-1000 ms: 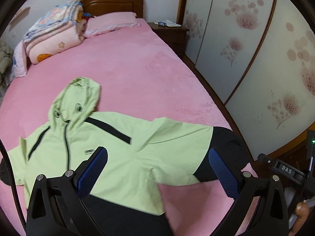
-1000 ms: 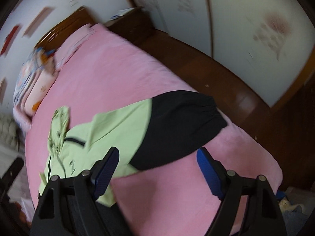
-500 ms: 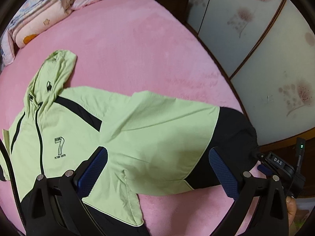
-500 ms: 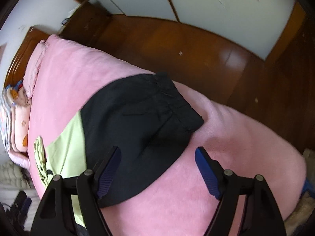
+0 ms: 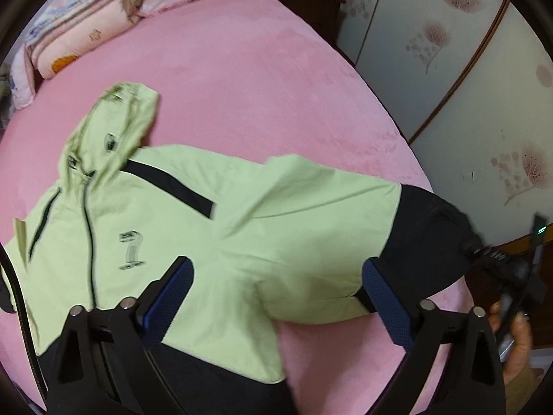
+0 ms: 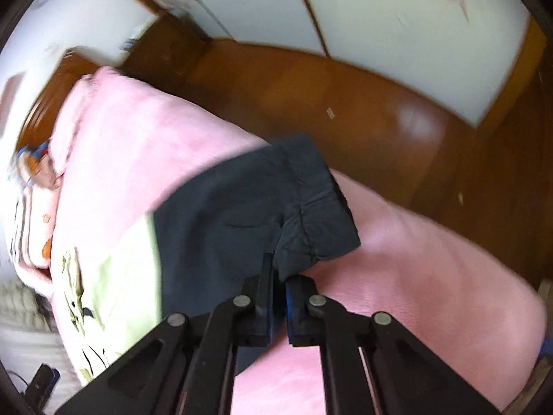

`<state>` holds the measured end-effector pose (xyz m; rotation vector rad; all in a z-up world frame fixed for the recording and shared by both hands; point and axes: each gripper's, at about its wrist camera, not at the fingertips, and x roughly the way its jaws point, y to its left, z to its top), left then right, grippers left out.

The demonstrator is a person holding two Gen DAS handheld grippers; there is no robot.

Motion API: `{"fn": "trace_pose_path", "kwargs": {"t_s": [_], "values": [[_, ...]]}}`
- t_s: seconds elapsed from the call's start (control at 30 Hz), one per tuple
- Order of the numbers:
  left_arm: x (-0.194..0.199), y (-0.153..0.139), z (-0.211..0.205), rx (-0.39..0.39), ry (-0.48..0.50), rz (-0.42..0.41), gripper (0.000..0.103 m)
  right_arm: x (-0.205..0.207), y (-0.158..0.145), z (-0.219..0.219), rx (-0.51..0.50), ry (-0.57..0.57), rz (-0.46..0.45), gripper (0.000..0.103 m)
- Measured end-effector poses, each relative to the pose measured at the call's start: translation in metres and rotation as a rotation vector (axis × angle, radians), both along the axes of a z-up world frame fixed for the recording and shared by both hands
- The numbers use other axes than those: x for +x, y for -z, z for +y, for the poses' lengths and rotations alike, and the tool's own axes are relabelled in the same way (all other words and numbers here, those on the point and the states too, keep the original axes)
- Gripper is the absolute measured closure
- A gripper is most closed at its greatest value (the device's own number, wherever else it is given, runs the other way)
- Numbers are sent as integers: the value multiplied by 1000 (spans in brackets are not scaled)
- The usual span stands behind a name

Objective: Fold large clothes
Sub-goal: 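Fold the held sleeve across the jacket front with the right gripper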

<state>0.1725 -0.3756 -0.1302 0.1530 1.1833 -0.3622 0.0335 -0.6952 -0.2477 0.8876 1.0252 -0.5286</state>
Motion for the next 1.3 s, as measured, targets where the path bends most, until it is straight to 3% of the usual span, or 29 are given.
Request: {"fn": "trace_pose_path", "kwargs": {"t_s": [0.17, 0.3, 0.47, 0.6, 0.73, 0.83, 0.93, 1.07, 1.3], "values": [[0, -25, 64, -18, -70, -30, 6, 31, -90, 61, -123, -180, -181, 99], [6, -41, 145, -75, -188, -40, 6, 72, -159, 153, -200, -401, -326, 99], [18, -40, 236, -84, -280, -42, 6, 125, -194, 285, -217, -640, -431, 99], [30, -25, 304, -89, -337, -41, 6, 169, -166, 395, -196, -788, -412, 99], [43, 4, 341, -76, -326, -24, 6, 202, -104, 482, -280, -882, -271, 94], [54, 27, 345, -84, -295, 5, 6, 221, -43, 513, -295, -938, -111, 90], [62, 44, 338, -125, -268, 47, 6, 220, -8, 516, -249, -934, -16, 89], [69, 59, 321, -206, -208, 92, 6, 199, -14, 494, -241, -882, -24, 65], [94, 93, 285, -341, -179, 190, 7, 146, -60, 440, -226, -808, -111, 62]]}}
